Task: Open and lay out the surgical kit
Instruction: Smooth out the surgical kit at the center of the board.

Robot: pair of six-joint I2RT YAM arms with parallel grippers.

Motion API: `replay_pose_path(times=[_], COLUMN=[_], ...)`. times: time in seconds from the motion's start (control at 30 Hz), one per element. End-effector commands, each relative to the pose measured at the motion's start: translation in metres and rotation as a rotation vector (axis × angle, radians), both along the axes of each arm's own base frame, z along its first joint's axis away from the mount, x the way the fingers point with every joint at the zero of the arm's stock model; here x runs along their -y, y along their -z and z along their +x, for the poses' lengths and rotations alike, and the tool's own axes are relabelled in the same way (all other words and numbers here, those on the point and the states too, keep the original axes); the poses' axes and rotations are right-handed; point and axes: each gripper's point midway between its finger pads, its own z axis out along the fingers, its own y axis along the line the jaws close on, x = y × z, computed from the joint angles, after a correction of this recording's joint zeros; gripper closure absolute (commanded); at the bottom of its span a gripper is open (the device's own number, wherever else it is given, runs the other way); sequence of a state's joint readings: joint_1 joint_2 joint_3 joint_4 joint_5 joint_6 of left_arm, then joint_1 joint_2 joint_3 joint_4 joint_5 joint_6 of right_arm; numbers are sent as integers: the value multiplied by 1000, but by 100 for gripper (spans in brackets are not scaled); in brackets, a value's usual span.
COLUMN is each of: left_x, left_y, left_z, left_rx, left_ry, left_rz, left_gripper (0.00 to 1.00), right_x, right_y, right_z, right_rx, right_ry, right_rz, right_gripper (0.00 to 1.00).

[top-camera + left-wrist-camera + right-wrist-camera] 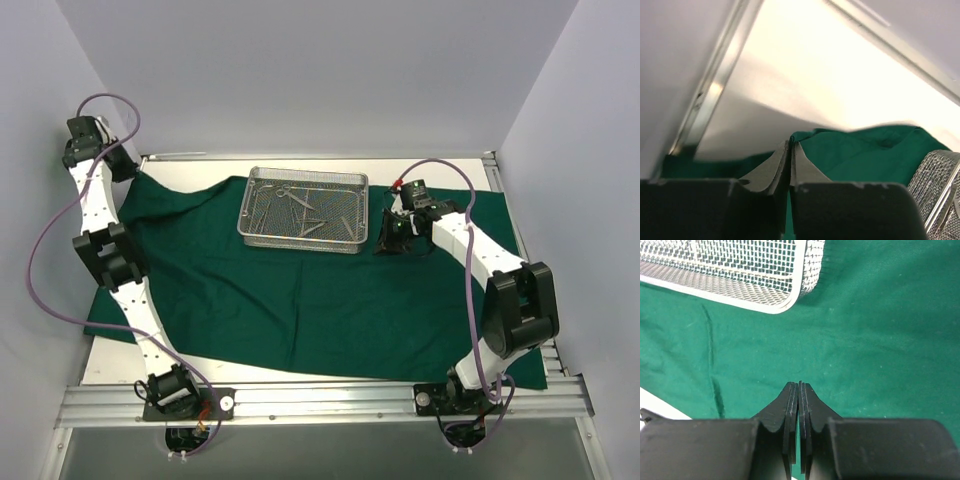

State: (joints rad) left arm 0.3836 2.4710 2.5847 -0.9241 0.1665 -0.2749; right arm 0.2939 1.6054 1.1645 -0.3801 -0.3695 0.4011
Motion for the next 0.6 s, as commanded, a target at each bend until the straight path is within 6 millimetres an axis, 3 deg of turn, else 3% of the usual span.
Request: replay_pose_path(times=[0.0, 0.27, 0.37, 0.53, 0.57], left_x=[6, 5, -5, -44, -50], left_y=[-18, -18, -25, -16, -17], left_z=[51, 105, 117, 119, 117], left_rx=[243, 472, 521, 475, 463], left_ry=[140, 250, 238, 84, 46], left_rz=[-30, 86, 201, 408, 437], left_gripper=[91, 96, 97, 98, 91], right_x=[7, 10, 7, 5, 7], right_y=[10, 17, 19, 25, 26], right_z=[1, 12, 16, 15, 15], right_rx=[-25, -9, -9, -12, -13], right_ry=[46, 101, 122, 139, 143], right_rz=[-28, -37, -18, -7, -12], right_gripper=[100, 100, 100, 100, 100])
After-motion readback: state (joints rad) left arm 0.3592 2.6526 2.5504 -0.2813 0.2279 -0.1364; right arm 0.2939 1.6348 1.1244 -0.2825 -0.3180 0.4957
